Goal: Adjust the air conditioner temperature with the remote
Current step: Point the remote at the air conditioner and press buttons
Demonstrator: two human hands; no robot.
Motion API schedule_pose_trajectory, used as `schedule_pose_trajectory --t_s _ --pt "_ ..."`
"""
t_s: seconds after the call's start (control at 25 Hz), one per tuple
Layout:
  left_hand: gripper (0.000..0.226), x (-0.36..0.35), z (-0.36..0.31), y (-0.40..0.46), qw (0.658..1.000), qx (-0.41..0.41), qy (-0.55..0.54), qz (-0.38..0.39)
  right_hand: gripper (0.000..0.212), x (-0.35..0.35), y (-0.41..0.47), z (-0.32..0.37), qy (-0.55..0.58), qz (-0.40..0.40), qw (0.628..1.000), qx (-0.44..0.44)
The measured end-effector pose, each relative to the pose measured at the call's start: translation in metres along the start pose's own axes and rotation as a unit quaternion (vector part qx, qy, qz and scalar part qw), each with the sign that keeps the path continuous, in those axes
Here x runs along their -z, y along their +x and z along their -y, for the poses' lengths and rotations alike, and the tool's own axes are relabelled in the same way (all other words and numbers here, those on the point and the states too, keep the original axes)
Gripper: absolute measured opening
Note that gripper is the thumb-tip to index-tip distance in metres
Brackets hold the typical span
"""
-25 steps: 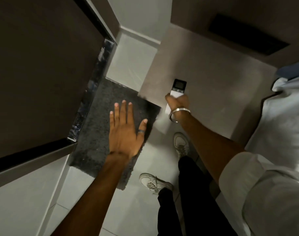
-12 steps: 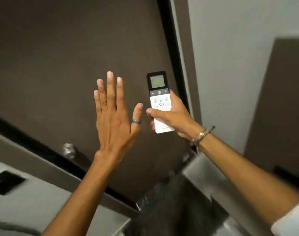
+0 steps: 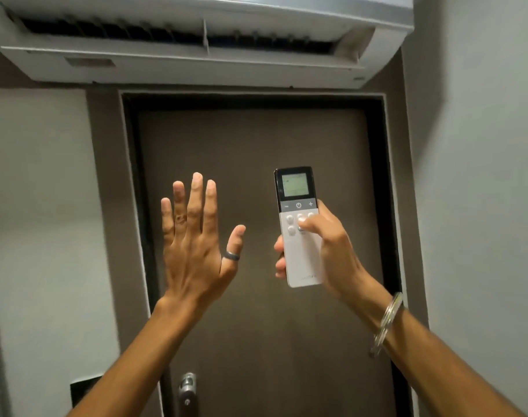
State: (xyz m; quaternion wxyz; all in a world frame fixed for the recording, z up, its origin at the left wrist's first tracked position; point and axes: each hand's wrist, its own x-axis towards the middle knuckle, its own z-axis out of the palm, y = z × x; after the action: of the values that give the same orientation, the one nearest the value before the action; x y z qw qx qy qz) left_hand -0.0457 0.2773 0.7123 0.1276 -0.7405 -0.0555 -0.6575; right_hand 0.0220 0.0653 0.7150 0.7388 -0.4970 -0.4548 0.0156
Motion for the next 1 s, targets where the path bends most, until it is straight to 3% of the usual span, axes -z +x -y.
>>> schedule_pose_trajectory --t_s 0.28,0.84,1.0 --pt "0.081 0.019 0.009 0.003 1.000 -0.002 0.010 -0.013 0.016 -0.018 0.000 0.020 -0.020 -0.011 0.999 0.026" --pt "0.080 0.029 -0.001 0.014 1.000 -0.001 0.001 -0.015 0.030 -0.017 -0.008 0.035 -0.013 -0.038 0.999 0.026" --pt "0.081 0.029 -0.004 0.013 1.000 -0.004 0.004 -0.010 0.023 -0.019 -0.010 0.039 -0.012 -0.052 0.998 0.028"
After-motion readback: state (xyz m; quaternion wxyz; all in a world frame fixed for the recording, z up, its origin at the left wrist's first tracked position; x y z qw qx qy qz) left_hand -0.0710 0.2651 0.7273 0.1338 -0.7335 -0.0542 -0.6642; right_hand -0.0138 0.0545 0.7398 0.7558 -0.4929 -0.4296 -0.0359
